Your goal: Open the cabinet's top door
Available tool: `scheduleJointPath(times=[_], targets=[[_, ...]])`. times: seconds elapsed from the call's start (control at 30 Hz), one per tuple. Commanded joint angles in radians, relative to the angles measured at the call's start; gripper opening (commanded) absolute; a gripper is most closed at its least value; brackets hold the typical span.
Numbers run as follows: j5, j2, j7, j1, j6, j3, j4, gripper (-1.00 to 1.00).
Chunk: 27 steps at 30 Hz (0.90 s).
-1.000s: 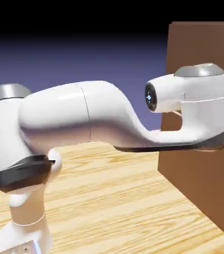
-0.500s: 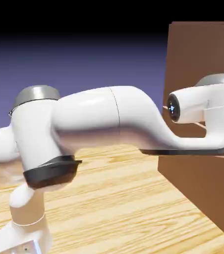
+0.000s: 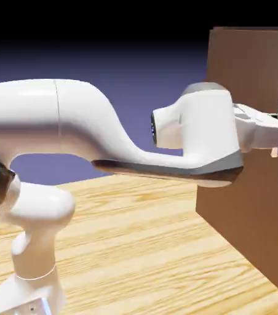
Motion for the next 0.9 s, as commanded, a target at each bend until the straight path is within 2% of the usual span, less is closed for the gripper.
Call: scheduleJointPath(times=[0.0, 0.47, 0.87], targets=[[0.013, 0.002, 0.001, -0.036, -0.012, 0.026, -0.026, -1.00], [0.225, -0.035, -0.001, -0.544, -0.119, 0.432, -0.335, -1.00], [0.463, -0.152, 0.001, -0.979, -0.093, 0.809, -0.526, -1.00]])
